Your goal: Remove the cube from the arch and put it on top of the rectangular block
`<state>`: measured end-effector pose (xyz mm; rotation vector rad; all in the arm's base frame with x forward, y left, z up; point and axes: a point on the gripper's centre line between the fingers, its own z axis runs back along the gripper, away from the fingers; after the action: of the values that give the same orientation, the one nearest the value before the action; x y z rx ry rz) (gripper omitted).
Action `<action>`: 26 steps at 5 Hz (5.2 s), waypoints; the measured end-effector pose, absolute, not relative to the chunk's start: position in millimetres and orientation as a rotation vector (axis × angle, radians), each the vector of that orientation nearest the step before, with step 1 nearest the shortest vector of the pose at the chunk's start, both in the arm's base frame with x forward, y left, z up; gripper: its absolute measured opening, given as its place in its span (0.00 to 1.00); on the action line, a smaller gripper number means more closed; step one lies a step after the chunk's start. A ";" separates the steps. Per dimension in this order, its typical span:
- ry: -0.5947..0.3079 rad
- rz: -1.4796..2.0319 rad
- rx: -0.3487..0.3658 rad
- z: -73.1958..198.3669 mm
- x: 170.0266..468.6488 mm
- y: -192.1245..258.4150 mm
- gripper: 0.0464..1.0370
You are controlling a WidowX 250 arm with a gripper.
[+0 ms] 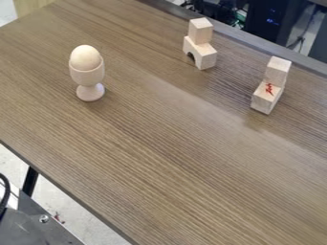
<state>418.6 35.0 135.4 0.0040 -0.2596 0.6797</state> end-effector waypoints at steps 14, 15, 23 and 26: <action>-0.376 0.479 -0.111 148.4 333.8 10.8 0.54; -0.352 0.379 -0.086 136.7 315.0 -11.9 0.54; -0.201 0.235 -0.007 75.0 358.2 -78.7 0.54; -0.178 0.227 -0.006 63.1 370.9 -86.4 0.54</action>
<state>370.9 -86.4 63.1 -0.0056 -0.1785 0.2274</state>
